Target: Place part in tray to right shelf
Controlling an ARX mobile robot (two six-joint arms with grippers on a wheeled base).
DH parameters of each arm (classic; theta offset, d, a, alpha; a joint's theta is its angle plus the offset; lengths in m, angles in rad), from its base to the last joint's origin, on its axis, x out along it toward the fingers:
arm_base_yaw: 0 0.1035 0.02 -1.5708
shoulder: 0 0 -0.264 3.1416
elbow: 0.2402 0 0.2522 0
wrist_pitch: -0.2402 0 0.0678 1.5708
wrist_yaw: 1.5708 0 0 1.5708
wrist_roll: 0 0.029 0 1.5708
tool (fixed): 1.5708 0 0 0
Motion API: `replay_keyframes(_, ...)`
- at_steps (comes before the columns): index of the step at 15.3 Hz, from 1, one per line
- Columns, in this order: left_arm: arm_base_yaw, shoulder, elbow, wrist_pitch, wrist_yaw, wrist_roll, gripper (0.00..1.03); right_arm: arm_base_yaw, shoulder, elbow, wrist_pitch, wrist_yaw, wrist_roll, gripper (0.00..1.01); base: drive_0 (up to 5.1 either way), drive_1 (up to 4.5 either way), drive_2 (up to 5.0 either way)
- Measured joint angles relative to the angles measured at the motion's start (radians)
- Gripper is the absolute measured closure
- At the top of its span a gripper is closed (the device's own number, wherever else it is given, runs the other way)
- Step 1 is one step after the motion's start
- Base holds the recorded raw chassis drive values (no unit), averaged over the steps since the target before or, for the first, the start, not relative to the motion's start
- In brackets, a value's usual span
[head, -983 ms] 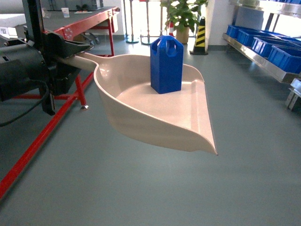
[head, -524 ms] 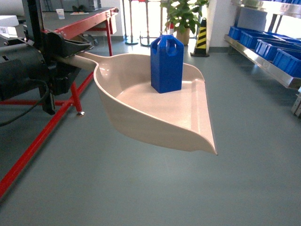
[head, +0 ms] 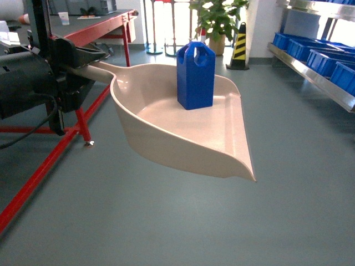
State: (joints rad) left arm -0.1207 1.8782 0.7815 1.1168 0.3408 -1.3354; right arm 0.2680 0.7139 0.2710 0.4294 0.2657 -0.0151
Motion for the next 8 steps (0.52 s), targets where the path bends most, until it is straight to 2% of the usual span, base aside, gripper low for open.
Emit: replay_keyframes(8,0.0,0.0,0.0,-0.003,0.0,0.0,0.89,0.0,-0.002,0.0,0.006,-0.001,0.0,0.03,0.0,4.27,-4.2)
